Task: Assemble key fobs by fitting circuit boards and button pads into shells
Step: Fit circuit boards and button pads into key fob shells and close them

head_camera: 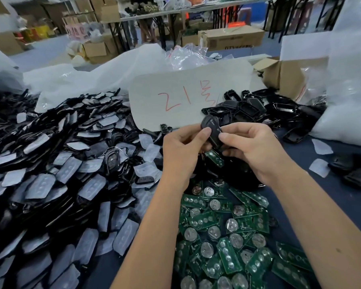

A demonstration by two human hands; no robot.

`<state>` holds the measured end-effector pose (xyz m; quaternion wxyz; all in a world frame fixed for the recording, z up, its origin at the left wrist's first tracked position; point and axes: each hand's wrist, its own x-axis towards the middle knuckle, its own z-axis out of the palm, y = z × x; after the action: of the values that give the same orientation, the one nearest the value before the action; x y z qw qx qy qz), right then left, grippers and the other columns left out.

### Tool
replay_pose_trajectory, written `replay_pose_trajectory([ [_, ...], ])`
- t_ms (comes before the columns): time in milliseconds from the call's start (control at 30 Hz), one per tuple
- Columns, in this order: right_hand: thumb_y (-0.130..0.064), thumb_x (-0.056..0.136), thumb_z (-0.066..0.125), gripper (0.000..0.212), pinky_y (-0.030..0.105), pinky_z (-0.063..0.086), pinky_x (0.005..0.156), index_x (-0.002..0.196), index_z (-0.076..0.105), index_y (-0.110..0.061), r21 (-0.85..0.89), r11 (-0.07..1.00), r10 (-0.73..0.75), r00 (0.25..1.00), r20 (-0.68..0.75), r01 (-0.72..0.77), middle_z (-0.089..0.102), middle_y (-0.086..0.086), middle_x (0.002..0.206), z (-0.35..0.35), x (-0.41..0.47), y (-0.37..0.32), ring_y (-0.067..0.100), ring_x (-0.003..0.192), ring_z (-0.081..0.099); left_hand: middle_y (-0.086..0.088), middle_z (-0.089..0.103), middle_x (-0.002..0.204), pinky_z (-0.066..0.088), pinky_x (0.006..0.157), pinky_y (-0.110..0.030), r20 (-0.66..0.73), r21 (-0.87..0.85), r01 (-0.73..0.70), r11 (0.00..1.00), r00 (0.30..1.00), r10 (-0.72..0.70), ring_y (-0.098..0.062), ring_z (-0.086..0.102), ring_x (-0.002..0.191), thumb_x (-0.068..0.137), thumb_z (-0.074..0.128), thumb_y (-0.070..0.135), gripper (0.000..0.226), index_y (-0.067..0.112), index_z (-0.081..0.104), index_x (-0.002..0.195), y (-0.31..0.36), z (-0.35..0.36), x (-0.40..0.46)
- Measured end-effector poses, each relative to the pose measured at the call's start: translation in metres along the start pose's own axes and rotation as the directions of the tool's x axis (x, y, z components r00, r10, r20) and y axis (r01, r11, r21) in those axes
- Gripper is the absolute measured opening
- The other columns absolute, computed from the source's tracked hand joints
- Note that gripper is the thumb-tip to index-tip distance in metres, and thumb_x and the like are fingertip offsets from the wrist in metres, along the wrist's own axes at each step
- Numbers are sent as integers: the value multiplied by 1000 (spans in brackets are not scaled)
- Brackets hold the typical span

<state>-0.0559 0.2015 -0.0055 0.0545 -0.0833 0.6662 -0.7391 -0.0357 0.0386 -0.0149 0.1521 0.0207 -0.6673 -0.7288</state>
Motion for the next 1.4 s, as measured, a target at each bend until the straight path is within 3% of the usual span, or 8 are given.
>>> replay_pose_trajectory([
  [367,-1,86,80,24,29,61,72,107,76,-12,-9,994,-109,993,-41,109,80,8,93,2,-2,1,20,81,74,-6,76,80,56,66,-24,105,-38,22,999,994,-18,-14,60,65,94,74,10,12,16,82,101,-1,-3,0],
  [600,-2,81,85,25,23,59,74,95,80,-22,-116,970,-219,974,-49,212,80,-1,86,0,-2,0,12,80,75,-10,76,82,58,68,-24,48,-30,41,999,998,-40,-16,67,68,95,74,19,11,10,80,98,-1,-4,1],
  [767,1,81,83,23,25,55,82,87,80,-20,-570,647,-617,787,-2,506,75,-10,88,1,-3,1,10,89,71,-16,75,82,61,61,-27,78,-200,245,949,969,-234,-23,71,64,99,64,42,39,4,74,96,6,-6,3],
  [933,11,82,78,18,37,56,81,84,80,-7,-659,411,-732,658,173,630,76,2,92,6,-4,7,21,95,69,-8,75,82,60,67,-23,165,-166,247,955,961,-220,-19,73,68,91,77,14,8,6,78,93,5,-10,1],
  [1100,13,79,59,35,30,58,86,98,78,-10,-612,553,-733,679,-33,566,75,-2,103,7,-5,6,16,102,70,-12,76,86,60,67,-22,73,-174,198,965,980,-188,-22,74,70,88,77,-1,10,3,76,97,6,-15,3],
  [1200,-7,92,59,23,32,61,74,104,76,-17,-388,825,-508,839,-194,410,76,-5,95,5,-1,6,14,91,73,-14,75,84,60,66,-22,91,-174,189,966,980,-175,-23,74,67,87,77,-4,14,8,77,94,8,-17,3],
  [1300,-25,97,64,13,31,57,56,96,76,-20,-129,961,-259,956,-134,243,75,3,83,5,0,7,17,71,71,-17,76,88,60,67,-23,130,-153,179,972,979,-160,-24,74,70,86,76,-6,17,10,78,93,10,-17,1],
  [1400,-22,96,71,8,27,52,50,93,76,-16,-57,973,-230,968,-96,226,72,10,76,5,2,10,19,62,65,-19,76,92,60,68,-23,164,-127,161,979,976,-140,-24,73,70,87,76,-6,18,11,80,93,11,-15,0],
])
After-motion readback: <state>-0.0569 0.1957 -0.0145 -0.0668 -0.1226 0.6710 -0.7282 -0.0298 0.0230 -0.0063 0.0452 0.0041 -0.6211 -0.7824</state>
